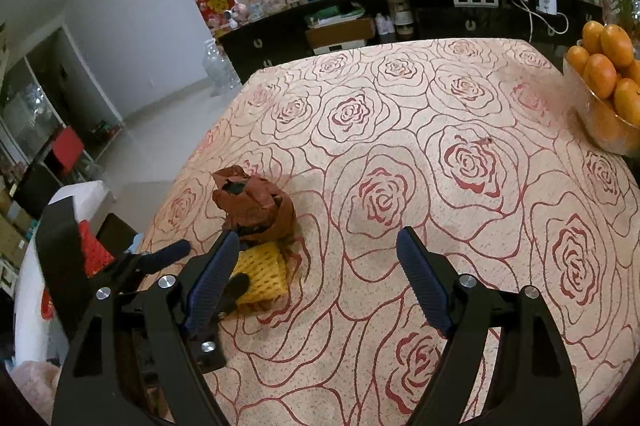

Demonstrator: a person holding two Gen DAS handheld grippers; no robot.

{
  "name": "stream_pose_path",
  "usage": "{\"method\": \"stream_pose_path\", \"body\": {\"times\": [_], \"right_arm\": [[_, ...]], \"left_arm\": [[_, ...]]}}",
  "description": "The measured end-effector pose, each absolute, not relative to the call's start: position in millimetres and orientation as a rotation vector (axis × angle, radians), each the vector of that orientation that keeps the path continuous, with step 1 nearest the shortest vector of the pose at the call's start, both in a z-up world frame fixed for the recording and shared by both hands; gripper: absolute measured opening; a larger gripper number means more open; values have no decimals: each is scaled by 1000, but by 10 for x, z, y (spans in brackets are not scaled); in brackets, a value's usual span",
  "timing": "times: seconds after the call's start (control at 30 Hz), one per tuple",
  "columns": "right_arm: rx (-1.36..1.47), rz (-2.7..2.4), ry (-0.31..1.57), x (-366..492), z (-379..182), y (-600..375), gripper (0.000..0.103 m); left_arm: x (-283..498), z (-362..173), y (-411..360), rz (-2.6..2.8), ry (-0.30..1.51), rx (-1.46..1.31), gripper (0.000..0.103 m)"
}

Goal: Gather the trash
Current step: 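Grasp the yellow foam net with the left tool while the right tool grasps the brown cloth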

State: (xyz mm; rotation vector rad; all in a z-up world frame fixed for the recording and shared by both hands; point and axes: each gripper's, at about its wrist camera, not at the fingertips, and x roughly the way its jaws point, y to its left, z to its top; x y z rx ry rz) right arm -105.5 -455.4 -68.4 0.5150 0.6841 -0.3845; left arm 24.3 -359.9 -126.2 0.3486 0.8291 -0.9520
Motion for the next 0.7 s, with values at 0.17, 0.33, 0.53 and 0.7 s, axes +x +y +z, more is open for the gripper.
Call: {"method": "stream_pose_path", "body": {"times": [0.17,0.33,0.53,0.7], "right_arm": [[530,-395,688,-1057,-709,-4589,78],[528,-390,691,-1040,-717,-4587,78],[520,-395,681,-1061,-694,-4580,78],[515,-393,681,-1050,-691,-4572,78]], "left_arm": [[279,-1296,-3585,-979,876,316,46],[190,-1300,-3545,-1005,873,329,39],[124,-1264,-3446,-990,858,320,15],[163,-1251,-3331,-974,879,292,12]]}}
